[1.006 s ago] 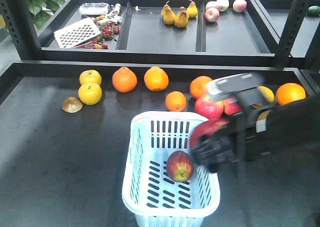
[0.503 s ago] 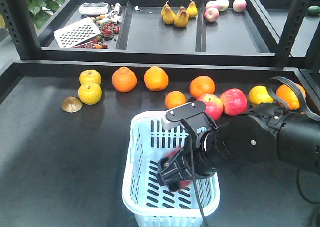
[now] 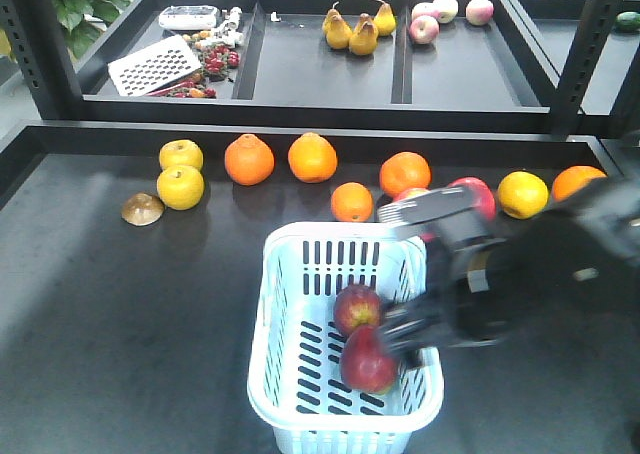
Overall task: Pick three apples into basket with both arms
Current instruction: 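Carry the second red apple into the basket and open the right gripper, then reach the right gripper to the third red apple and grasp it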
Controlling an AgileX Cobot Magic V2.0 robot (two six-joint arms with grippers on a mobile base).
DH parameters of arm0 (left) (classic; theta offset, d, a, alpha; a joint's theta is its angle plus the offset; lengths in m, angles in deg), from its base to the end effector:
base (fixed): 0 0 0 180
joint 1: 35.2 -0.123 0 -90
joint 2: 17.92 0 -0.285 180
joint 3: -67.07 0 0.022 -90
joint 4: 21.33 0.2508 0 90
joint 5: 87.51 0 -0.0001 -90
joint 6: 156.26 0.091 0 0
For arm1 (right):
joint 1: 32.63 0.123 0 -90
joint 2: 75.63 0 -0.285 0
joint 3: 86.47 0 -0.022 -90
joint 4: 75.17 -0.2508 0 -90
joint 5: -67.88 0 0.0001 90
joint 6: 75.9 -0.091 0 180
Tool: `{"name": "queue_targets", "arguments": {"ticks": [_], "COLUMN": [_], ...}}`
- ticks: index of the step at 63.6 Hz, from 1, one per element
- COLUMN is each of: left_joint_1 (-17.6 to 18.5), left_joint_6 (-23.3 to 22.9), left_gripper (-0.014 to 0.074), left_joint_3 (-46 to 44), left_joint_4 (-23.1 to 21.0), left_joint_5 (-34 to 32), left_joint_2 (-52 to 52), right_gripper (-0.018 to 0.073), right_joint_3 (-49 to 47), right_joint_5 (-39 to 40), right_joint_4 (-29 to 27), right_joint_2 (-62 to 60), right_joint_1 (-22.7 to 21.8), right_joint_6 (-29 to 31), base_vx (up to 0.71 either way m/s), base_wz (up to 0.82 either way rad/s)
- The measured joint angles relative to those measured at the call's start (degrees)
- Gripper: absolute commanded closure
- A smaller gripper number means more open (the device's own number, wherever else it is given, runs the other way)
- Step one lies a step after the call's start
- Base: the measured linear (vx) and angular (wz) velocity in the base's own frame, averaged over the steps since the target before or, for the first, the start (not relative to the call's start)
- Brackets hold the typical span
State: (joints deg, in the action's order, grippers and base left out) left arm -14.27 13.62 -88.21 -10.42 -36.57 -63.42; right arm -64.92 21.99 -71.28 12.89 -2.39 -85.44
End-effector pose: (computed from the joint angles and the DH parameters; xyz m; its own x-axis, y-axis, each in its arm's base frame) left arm 0.1040 -0.0254 0.3859 -0.4885 0.1278 -0.8632 0.2084 0.9777 0.0269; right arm 0.2379 0.1335 0.2595 -0.8408 -0.3526 -0.4108 -0.3886 0.9214 0.0044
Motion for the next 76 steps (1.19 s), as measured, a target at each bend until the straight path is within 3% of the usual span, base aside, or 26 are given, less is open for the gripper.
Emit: {"name": "queue_targets", "arguments": {"ticks": [10, 22, 47, 62, 76], "left_joint_1": [0.0, 0.0, 0.0, 0.0, 0.0], "left_joint_6": [0.0, 0.0, 0.0, 0.0, 0.0], "left_gripper": [0.0006, 0.0006, 0.0006, 0.0006, 0.0006], "left_joint_3": [0.0, 0.0, 0.0, 0.0, 0.0], "left_joint_4": [0.0, 0.0, 0.0, 0.0, 0.0], "left_joint_5": [0.0, 0.0, 0.0, 0.0, 0.0], "left_joint_2": [0.0, 0.0, 0.0, 0.0, 0.0], "right_gripper": [-0.0116, -0.011, -0.0102, -0.0094, -0.009], "right_joint_3": [5.33, 12.97, 18.59, 18.59, 18.59], "right_joint_5": [-2.51, -2.86, -1.96, 1.71, 5.39], "right_joint_4": [1.61, 1.96, 4.13, 4.22, 3.44], "right_joint_2": [-3.77, -5.26, -5.26, -5.26, -2.19], "right_joint_1": [-11.47, -28.35, -50.06, -59.09, -59.88], "right_joint_6": [-0.81, -1.09, -3.69, -5.02, -5.02], "base_vx": [0.0, 0.0, 0.0, 0.0, 0.0], "base_wz": [0.0, 0.0, 0.0, 0.0, 0.0]}}
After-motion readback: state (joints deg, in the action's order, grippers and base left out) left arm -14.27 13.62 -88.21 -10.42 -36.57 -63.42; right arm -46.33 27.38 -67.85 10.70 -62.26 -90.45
